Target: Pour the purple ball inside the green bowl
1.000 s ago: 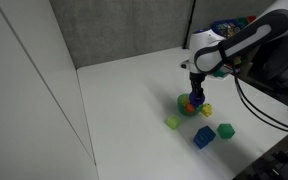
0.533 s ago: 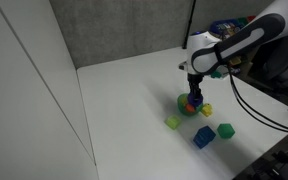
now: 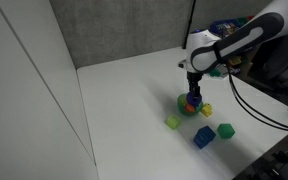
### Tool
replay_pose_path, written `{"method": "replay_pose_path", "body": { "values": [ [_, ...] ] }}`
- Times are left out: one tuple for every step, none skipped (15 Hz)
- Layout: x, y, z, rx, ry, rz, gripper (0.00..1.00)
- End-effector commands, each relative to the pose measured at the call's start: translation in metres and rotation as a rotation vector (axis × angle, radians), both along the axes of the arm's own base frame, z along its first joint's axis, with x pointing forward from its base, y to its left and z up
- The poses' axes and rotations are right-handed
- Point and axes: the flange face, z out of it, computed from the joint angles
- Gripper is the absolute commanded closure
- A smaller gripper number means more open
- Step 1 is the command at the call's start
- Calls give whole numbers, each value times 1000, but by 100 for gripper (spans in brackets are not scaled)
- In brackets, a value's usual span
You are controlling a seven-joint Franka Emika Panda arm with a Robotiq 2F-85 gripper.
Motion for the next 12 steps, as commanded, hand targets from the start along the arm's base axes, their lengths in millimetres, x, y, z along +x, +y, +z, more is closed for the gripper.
{"method": "replay_pose_path", "body": {
  "values": [
    [5,0,18,5,-6,-29,0],
    [5,0,21,7,-11,-32,0],
    [4,0,25,9,-15,-33,0],
    [5,0,28,10,-20,-34,0],
    [5,0,32,11,-25,-37,0],
    [5,0,35,12,-29,-38,0],
    [5,0,38,14,-33,-39,0],
    [5,0,41,17,-37,-43,0],
    [5,0,45,22,-39,-50,0],
    [5,0,50,26,-40,-63,0],
    [5,0,54,34,-41,-79,0],
    [5,-1,59,38,-40,-98,0]
  ]
}}
